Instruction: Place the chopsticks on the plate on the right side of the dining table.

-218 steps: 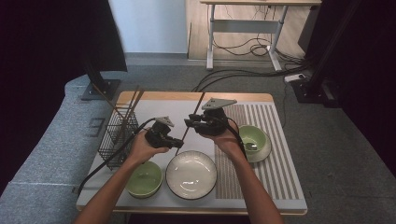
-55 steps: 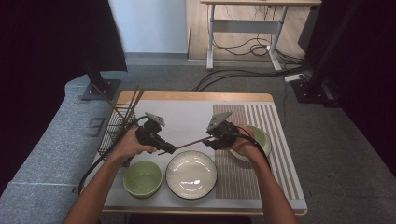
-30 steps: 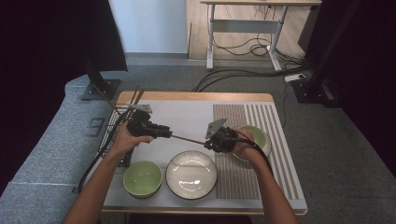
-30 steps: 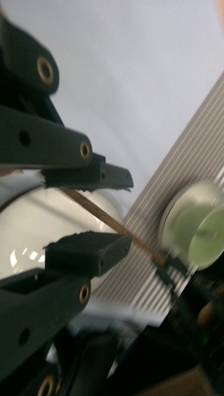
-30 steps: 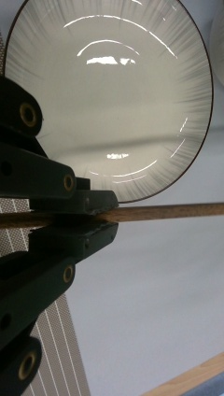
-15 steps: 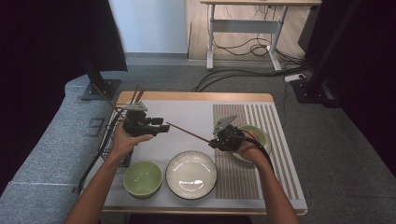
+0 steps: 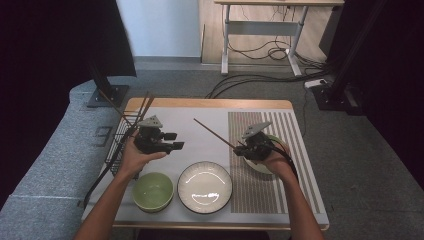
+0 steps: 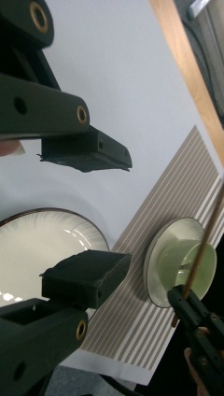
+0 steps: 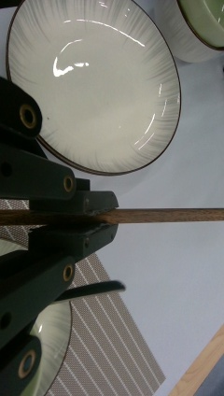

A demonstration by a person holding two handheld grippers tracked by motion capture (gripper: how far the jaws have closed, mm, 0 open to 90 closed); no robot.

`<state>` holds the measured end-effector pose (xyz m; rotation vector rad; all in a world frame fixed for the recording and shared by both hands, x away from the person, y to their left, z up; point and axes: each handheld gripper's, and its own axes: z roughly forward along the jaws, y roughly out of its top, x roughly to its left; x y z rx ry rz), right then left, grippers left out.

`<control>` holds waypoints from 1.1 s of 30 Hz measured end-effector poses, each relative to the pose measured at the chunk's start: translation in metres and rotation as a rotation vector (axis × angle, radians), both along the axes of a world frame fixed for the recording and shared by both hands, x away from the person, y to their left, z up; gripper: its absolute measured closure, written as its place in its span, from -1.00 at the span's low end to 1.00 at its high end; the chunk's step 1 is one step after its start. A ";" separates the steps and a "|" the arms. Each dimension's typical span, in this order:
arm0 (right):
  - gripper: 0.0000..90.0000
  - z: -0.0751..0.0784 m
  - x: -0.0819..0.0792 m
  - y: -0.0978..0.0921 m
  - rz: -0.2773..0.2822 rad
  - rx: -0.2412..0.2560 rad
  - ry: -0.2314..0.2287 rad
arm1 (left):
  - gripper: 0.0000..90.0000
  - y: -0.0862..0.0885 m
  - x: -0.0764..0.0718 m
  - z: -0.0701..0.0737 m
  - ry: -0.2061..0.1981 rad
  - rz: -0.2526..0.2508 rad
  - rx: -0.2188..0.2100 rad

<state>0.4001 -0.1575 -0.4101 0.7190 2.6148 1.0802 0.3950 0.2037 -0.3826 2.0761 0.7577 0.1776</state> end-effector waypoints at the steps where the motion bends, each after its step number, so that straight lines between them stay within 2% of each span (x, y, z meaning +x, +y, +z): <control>1: 0.87 0.000 0.000 -0.003 -0.004 0.005 -0.001 | 0.07 0.001 -0.001 -0.001 0.006 0.002 -0.004; 6: 0.87 -0.001 -0.002 -0.012 -0.025 0.029 0.001 | 0.08 0.005 -0.004 -0.008 0.010 0.018 -0.001; 14: 0.87 -0.002 -0.004 -0.030 -0.090 0.053 0.014 | 0.08 0.013 -0.012 -0.022 0.013 0.029 -0.002; 20: 0.87 -0.002 -0.005 -0.040 -0.120 0.069 0.015 | 0.08 0.014 -0.018 -0.024 0.000 0.021 0.010; 23: 0.87 -0.002 -0.007 -0.046 -0.138 0.069 0.014 | 0.09 0.015 -0.020 -0.026 0.004 0.013 -0.005; 33: 0.87 -0.008 -0.010 -0.063 -0.195 0.087 0.022 | 0.09 0.020 -0.026 -0.030 0.007 0.011 -0.013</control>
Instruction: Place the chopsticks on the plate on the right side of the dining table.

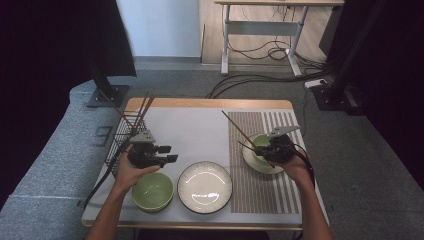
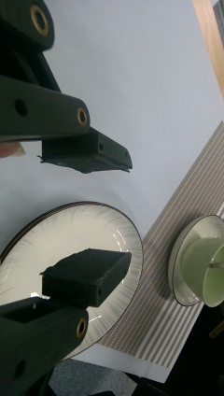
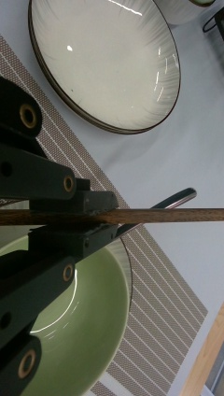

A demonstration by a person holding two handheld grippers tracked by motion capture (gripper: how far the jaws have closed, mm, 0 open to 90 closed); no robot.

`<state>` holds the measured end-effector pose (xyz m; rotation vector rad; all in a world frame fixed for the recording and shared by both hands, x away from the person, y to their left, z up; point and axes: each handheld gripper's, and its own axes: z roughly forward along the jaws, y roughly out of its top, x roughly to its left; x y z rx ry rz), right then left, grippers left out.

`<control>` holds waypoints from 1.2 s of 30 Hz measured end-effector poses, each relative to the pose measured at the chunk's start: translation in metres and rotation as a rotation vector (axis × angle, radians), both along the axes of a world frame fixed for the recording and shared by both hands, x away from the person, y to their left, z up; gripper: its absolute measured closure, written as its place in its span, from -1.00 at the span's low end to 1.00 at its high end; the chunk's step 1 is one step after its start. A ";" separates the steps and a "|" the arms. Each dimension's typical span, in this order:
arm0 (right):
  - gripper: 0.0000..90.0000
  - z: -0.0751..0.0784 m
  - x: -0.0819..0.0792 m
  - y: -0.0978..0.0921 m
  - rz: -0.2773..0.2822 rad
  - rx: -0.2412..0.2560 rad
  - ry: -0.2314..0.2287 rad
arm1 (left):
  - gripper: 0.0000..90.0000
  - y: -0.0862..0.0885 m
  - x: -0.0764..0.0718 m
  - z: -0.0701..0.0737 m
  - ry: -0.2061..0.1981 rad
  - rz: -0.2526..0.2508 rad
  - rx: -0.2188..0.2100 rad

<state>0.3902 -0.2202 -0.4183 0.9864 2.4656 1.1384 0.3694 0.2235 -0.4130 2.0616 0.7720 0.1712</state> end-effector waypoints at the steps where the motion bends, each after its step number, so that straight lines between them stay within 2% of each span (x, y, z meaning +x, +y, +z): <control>1: 0.87 -0.001 0.000 -0.001 -0.002 -0.001 0.000 | 0.09 0.000 -0.001 0.000 -0.001 0.001 -0.001; 5: 0.87 -0.002 -0.001 -0.007 -0.031 0.005 0.002 | 0.09 0.000 -0.003 -0.001 -0.007 -0.005 0.011; 17: 0.87 -0.006 -0.004 -0.027 -0.106 0.028 0.018 | 0.09 0.003 -0.006 -0.004 -0.011 -0.010 0.000; 36: 0.87 -0.014 -0.008 -0.043 -0.167 0.038 0.032 | 0.09 0.007 -0.006 -0.007 0.000 -0.002 -0.008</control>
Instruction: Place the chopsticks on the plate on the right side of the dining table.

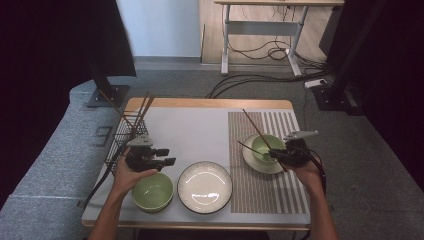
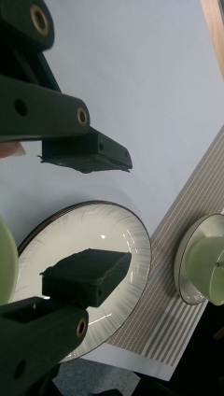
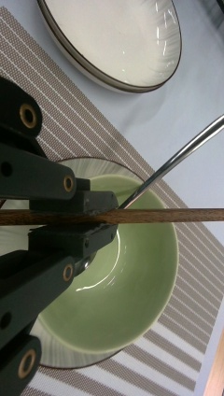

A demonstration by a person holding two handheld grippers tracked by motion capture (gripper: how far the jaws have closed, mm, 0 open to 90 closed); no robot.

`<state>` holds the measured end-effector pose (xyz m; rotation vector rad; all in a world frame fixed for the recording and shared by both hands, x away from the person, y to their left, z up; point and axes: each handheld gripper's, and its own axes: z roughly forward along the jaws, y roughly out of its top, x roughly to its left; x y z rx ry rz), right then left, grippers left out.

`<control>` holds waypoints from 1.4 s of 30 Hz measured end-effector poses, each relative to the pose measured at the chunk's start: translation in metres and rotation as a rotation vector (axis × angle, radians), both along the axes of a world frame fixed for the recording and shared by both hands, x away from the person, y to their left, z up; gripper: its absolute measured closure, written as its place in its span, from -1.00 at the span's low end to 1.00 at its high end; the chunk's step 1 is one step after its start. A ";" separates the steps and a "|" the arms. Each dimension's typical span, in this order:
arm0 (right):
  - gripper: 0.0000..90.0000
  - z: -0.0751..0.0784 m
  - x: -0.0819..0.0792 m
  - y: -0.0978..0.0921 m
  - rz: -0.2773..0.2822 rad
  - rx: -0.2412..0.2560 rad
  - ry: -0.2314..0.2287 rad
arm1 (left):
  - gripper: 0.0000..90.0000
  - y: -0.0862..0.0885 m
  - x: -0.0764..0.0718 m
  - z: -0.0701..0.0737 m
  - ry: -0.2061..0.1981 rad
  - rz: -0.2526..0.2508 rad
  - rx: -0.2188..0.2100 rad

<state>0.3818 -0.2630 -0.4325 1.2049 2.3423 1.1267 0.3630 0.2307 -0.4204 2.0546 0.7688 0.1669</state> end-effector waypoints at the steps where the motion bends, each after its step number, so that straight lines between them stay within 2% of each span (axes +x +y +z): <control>1: 0.87 0.000 0.000 -0.001 -0.006 -0.001 -0.003 | 0.09 0.001 0.000 0.000 -0.001 -0.001 0.000; 29: 0.87 -0.007 -0.004 -0.037 -0.172 0.008 0.023 | 0.09 0.002 0.002 0.000 0.005 -0.003 -0.009; 42: 0.87 -0.018 -0.007 -0.052 -0.227 0.010 0.049 | 0.09 0.001 0.003 -0.002 0.014 -0.008 -0.005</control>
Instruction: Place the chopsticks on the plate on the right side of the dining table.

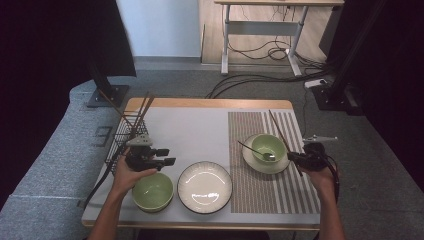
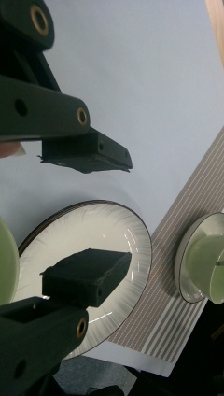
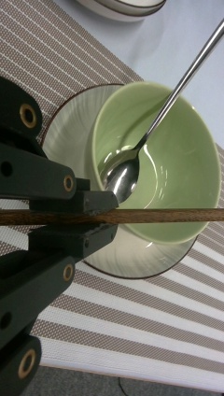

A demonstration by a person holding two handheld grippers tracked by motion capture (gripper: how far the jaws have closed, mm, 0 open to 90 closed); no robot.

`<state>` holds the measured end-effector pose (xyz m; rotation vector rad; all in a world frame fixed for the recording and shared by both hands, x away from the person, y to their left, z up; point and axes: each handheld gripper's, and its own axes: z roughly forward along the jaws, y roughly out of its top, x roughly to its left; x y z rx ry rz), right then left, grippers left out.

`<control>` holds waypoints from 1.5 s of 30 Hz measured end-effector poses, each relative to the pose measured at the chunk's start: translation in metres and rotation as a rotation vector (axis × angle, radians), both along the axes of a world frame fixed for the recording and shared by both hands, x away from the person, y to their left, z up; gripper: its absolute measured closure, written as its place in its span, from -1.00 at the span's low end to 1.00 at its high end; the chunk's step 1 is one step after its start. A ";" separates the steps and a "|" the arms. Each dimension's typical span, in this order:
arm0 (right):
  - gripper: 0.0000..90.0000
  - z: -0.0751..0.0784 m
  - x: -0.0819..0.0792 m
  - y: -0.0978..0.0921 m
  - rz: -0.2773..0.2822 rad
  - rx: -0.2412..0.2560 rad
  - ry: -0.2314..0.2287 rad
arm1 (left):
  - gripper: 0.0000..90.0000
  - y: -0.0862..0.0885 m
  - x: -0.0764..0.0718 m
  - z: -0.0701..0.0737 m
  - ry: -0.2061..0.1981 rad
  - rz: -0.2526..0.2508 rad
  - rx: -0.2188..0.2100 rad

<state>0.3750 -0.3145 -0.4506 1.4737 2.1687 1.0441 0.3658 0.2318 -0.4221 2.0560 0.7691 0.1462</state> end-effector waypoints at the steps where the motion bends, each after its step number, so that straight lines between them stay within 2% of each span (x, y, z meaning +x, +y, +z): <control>1: 0.87 -0.001 0.000 -0.001 -0.004 0.002 0.004 | 0.09 0.000 0.000 0.000 0.000 0.000 0.001; 11: 0.86 -0.012 0.003 -0.002 -0.019 -0.001 0.031 | 0.09 0.000 0.000 0.000 0.002 -0.004 -0.005; 24: 0.86 -0.018 0.005 -0.001 -0.034 -0.020 0.045 | 0.09 0.000 -0.001 0.000 0.003 -0.007 -0.004; 45: 0.86 -0.026 0.008 -0.004 -0.062 -0.006 0.064 | 0.09 -0.001 0.000 -0.001 0.006 -0.009 0.000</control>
